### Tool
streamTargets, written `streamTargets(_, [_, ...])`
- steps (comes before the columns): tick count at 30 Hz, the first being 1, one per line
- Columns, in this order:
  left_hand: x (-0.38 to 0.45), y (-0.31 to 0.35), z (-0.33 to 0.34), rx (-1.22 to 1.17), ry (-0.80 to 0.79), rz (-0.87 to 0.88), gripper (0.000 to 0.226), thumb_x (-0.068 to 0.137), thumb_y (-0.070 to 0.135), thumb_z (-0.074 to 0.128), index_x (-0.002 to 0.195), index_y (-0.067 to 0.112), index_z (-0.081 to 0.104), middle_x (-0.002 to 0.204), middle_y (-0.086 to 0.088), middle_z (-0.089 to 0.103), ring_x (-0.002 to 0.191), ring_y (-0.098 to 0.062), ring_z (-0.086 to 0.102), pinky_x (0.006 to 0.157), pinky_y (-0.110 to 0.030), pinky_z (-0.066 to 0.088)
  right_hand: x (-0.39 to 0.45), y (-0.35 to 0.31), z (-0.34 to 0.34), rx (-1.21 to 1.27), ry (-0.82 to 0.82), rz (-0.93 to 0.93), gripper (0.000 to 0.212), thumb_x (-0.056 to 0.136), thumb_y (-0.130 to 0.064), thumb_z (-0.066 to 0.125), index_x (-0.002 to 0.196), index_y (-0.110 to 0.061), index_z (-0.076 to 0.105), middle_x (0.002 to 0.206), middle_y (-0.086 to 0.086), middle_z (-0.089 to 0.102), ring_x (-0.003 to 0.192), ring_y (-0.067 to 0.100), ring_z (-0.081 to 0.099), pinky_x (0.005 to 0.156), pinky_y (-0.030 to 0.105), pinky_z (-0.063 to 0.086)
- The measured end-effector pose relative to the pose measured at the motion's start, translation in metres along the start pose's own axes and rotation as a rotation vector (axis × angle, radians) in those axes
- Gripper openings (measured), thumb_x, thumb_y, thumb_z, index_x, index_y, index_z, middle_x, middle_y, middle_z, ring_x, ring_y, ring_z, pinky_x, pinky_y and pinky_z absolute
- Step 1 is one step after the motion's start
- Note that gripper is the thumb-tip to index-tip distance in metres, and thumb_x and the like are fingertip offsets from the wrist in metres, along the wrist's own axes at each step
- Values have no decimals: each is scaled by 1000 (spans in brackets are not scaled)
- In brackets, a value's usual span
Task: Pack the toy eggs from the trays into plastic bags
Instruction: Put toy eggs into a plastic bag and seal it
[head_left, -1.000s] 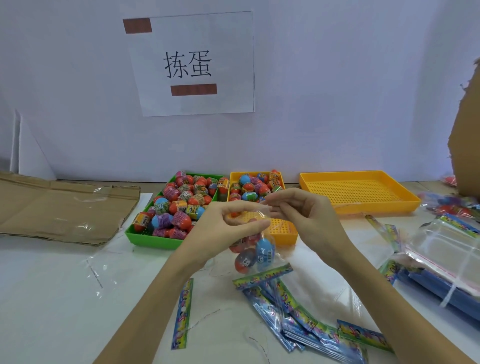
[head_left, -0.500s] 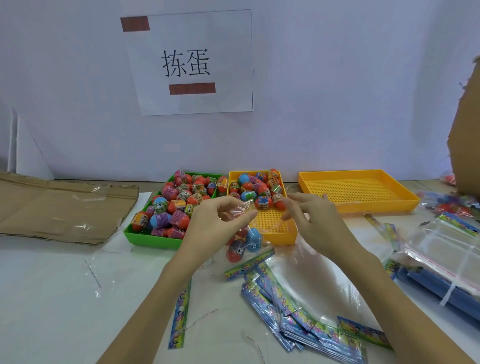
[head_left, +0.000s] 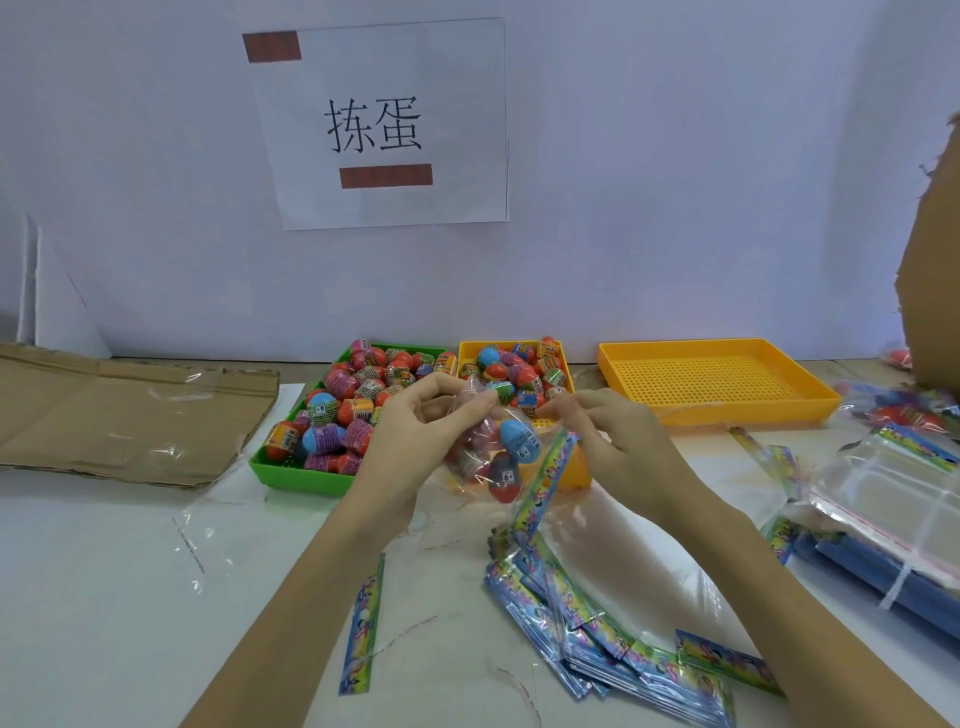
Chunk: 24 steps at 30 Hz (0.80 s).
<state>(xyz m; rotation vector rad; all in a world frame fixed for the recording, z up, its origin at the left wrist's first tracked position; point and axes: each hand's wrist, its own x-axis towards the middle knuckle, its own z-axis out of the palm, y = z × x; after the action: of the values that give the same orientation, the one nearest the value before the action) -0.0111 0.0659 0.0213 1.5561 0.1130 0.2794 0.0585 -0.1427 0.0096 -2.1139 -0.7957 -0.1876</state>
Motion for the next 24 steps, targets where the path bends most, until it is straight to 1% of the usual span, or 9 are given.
streamTargets(2, [-1,1,1,-26,18,17,11,87,30,81,83,25,73,88,-1,79,75,-11,70,61,-23,56,0,-1,0,251,21,86,68,106,-58,27,97,-22,83,100,9,78,100,25,68,93,41,51])
streamTargets(4, [-1,1,2,-56,53,25,12,88,28,81,81,27,72,87,0,78,71,-7,69,59,-20,53,1,-4,-1,420,19,124,63,106,-57,37,98,-13,83,92,18,75,90,33,68,86,47,53])
streamTargets(5, [-1,1,2,-86,63,17,10,88,28,81,84,24,72,88,-1,79,69,-7,69,58,-19,53,1,-6,-1,450,15,124,53,104,-51,50,96,-9,82,89,19,75,87,32,69,83,45,55])
streamTargets(7, [-1,2,1,-160,48,-18,16,87,27,80,96,16,73,97,-5,80,70,-8,70,58,-21,54,1,-8,1,476,26,130,22,96,-33,72,92,-14,82,86,6,79,85,18,73,74,26,56])
streamTargets(9, [-1,5,-1,-258,22,-87,24,80,29,81,97,14,73,104,-5,80,72,-11,70,60,-22,55,1,-7,1,516,64,157,9,92,-23,77,90,-17,82,87,-1,80,82,12,72,67,19,53])
streamTargets(14, [1,3,-2,-466,11,-196,8,78,22,81,76,26,74,95,4,78,76,-7,72,62,-20,56,1,-7,1,667,171,247,12,88,-25,79,96,-16,82,92,2,79,83,6,69,72,21,56])
streamTargets(17, [3,1,-2,-397,30,-145,4,87,19,77,89,19,73,94,0,78,76,-7,72,63,-21,57,0,-10,6,645,203,242,8,89,-22,79,95,-18,81,91,1,79,85,9,72,73,21,57])
streamTargets(22, [1,1,-3,-228,-14,-80,37,81,29,79,104,0,77,103,-13,78,86,-15,74,74,-23,59,1,-9,3,643,205,264,5,89,-24,80,92,-21,81,91,5,78,83,10,71,74,23,57])
streamTargets(24, [0,0,-1,-225,8,-96,35,77,28,81,98,0,78,99,-12,79,83,-14,74,71,-22,59,1,-9,1,631,183,251,7,89,-24,80,94,-19,81,91,8,78,82,13,70,75,24,56])
